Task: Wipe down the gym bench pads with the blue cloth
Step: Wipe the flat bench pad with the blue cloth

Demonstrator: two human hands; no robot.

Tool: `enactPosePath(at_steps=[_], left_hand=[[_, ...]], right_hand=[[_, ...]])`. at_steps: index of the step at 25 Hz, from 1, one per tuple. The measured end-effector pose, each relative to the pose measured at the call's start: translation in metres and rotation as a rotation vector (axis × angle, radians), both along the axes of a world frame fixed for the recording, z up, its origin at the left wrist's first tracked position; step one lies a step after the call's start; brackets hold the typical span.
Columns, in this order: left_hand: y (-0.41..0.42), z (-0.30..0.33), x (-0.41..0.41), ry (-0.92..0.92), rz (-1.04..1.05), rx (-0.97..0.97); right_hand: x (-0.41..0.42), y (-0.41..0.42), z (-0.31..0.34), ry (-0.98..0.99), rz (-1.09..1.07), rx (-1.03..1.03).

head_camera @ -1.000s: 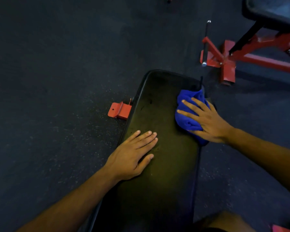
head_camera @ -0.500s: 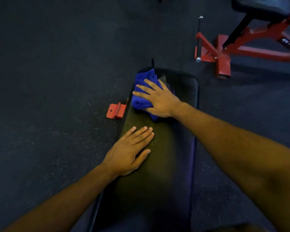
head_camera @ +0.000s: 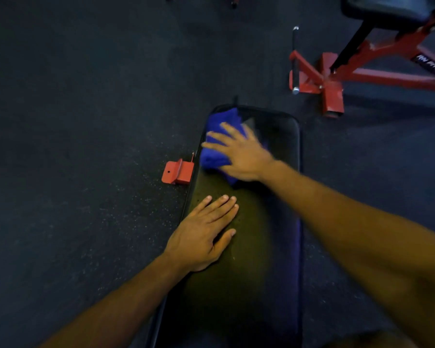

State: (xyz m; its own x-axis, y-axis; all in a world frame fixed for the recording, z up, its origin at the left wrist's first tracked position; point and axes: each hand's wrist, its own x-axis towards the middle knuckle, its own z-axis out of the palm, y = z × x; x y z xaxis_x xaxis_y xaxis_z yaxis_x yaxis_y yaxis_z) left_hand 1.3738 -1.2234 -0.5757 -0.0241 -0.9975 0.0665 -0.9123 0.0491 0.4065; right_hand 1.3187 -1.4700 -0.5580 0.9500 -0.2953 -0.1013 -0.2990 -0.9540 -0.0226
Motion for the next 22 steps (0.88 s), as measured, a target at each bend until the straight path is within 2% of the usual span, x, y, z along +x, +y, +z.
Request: enactPosePath(at_steps=[3, 6, 10, 14, 17, 20, 22], left_hand=[[0.002, 0.004, -0.002, 0.022, -0.013, -0.039], [0.005, 0.001, -0.004, 0.013, -0.008, -0.076], [0.004, -0.006, -0.001, 0.025, 0.003, -0.078], [0.000, -0.006, 0.000, 0.044, 0.008, -0.064], [0.004, 0.001, -0.005, 0.073, 0.022, -0.068], [0.005, 0.011, -0.008, 0.081, 0.022, -0.055], [0.009, 0.013, -0.013, 0.034, 0.042, -0.018]], right_hand=[[0.023, 0.035, 0.010, 0.022, 0.127, 0.047], [-0.046, 0.028, 0.009, -0.030, 0.133, 0.071], [-0.125, -0.020, 0.004, -0.108, -0.032, 0.153], [-0.070, -0.050, 0.006, -0.039, -0.277, 0.094], [-0.043, -0.026, 0.016, -0.080, -0.378, 0.210], [-0.090, 0.015, 0.044, -0.244, -0.365, 0.311], [-0.136, 0.058, 0.050, -0.374, -0.494, 0.331]])
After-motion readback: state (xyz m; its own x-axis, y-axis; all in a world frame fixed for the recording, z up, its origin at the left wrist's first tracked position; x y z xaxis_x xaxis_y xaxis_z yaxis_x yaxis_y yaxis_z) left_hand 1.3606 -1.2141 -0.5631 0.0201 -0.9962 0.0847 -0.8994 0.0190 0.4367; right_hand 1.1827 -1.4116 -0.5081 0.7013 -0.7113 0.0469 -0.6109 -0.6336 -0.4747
